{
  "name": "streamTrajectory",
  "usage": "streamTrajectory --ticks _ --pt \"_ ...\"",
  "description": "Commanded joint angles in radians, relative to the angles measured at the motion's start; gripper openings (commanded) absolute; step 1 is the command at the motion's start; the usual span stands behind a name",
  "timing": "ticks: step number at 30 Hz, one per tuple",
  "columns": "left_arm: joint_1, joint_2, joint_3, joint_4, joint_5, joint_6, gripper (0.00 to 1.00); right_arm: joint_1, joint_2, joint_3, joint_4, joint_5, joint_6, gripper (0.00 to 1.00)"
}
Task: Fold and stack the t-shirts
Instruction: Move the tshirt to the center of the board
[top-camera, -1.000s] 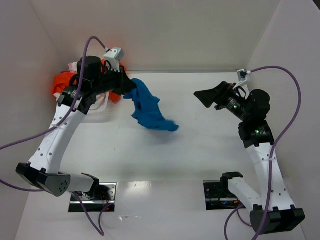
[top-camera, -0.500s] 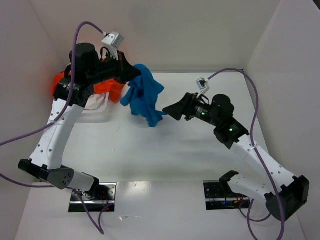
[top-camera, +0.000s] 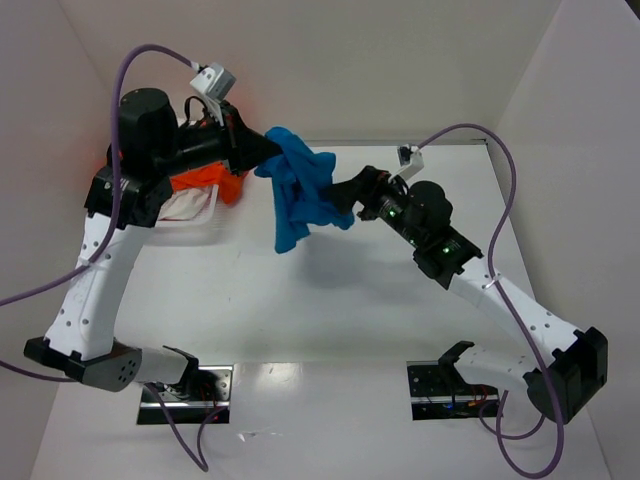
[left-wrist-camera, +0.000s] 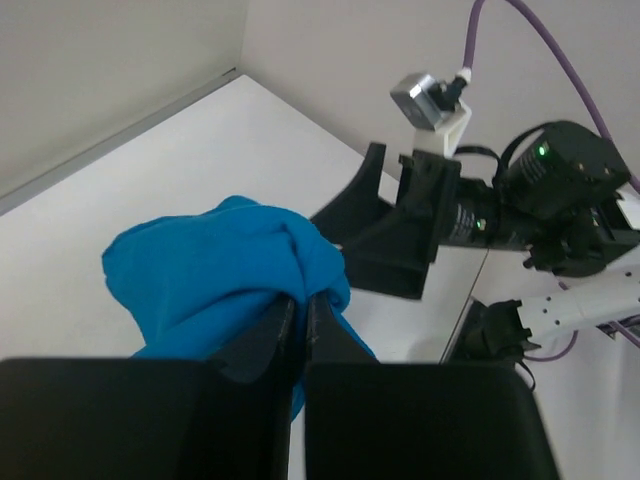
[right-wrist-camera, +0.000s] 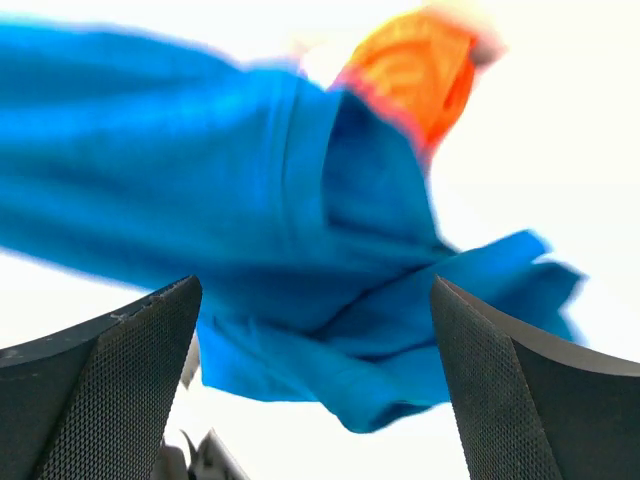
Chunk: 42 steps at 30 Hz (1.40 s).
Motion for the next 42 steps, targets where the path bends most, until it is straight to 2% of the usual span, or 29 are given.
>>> streamTrajectory --ticks 1,7,11,16,19,25,33,42 --pt "-0.001 -0.073 -0.032 0.046 0.071 0.005 0.01 -0.020 0.004 0.064 0.130 0.069 -0.012 1.00" --pt "-0.001 -0.082 -0.114 0.086 0.161 -0.020 0.01 -0.020 0.062 0.020 0.279 -0.009 0.099 1.00" --pt "-0.001 -0.095 -0.123 0.095 0.172 -0.030 0.01 -0.007 0.145 0.029 0.308 -0.058 0.145 1.00" --pt "-0.001 -0.105 -0.132 0.095 0.145 -0.030 0.01 0.032 0.156 0.039 0.279 -0.046 0.156 1.00" --pt "-0.001 -0.105 -0.132 0.095 0.144 -0.030 0.01 0.032 0.093 0.012 0.195 -0.012 0.156 1.00" --pt "-0.001 -0.105 -0.141 0.122 0.134 -0.021 0.01 0.032 -0.085 -0.091 0.162 0.059 0.143 1.00" --pt "-0.001 -0.078 -0.150 0.156 0.155 -0.049 0.01 0.032 -0.085 -0.111 0.224 -0.056 0.254 1.00" --pt "-0.001 -0.078 -0.150 0.181 0.155 -0.049 0.01 0.061 -0.076 -0.180 0.213 -0.037 0.332 1.00"
